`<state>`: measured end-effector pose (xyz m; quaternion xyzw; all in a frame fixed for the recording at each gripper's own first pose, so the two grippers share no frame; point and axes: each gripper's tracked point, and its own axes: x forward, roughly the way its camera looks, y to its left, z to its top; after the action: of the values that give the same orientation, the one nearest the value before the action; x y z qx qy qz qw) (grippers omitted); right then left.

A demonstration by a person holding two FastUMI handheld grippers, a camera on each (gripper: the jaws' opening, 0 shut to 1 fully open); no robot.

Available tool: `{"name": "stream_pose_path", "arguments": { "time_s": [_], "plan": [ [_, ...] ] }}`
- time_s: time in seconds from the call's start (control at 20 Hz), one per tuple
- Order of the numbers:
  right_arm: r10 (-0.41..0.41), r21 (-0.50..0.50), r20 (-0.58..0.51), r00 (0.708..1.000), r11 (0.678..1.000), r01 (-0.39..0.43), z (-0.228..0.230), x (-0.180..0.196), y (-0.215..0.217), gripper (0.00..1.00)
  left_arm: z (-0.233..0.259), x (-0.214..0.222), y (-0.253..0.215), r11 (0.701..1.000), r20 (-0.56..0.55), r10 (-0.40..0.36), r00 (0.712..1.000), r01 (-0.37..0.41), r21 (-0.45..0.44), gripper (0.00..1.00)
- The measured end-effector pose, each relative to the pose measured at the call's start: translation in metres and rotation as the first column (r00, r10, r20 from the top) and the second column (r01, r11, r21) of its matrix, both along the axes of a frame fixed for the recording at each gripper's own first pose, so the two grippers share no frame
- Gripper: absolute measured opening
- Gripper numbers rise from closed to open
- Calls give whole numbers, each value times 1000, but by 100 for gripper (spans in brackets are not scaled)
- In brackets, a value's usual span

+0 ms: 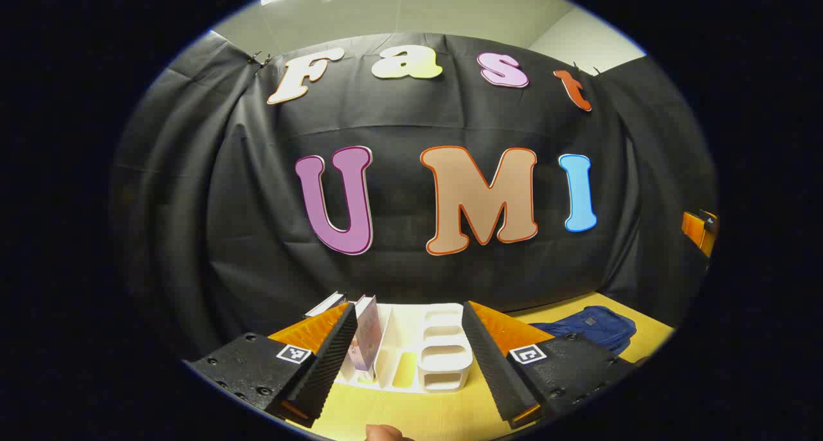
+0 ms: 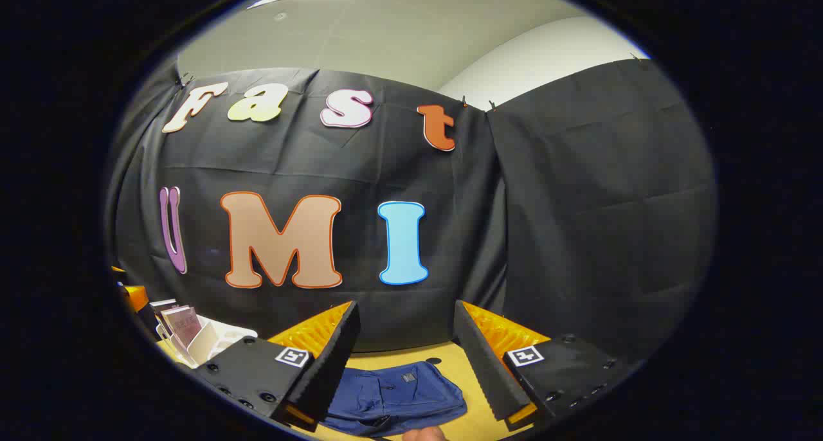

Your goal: Open the schoolbag, grab two books from the bookshelf and put them into the schoolbag.

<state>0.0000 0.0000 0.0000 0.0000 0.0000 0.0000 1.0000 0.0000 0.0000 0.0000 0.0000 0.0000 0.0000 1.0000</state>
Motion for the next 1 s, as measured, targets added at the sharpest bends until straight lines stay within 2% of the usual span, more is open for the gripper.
{"name": "stream_pose_path", "arguments": {
  "time_s": [0.45, 0.5, 0.6, 0.75, 1.0],
  "plan": [
    [49, 16, -10, 999, 999, -49, -7, 15, 14, 92, 0, 11, -6, 1000, -4, 1, 1000, -1, 29, 95],
    [53, 18, -10, 999, 998, -53, -8, 16, 15, 97, -1, 12, -6, 999, -5, 2, 1000, -2, 32, 95],
    [60, 26, -16, 998, 998, -60, -11, 19, 17, 92, -1, 11, -6, 999, -5, 3, 1000, -3, 40, 94],
    [78, 24, -19, 997, 997, -78, -12, 22, 22, 95, 1, 14, -8, 999, -4, 5, 1000, -5, 47, 94],
    [123, 0, -29, 992, 992, -123, -19, 27, 31, 92, -2, 15, -7, 998, -10, 26, 1000, -26, 52, 94]
  ]
}}
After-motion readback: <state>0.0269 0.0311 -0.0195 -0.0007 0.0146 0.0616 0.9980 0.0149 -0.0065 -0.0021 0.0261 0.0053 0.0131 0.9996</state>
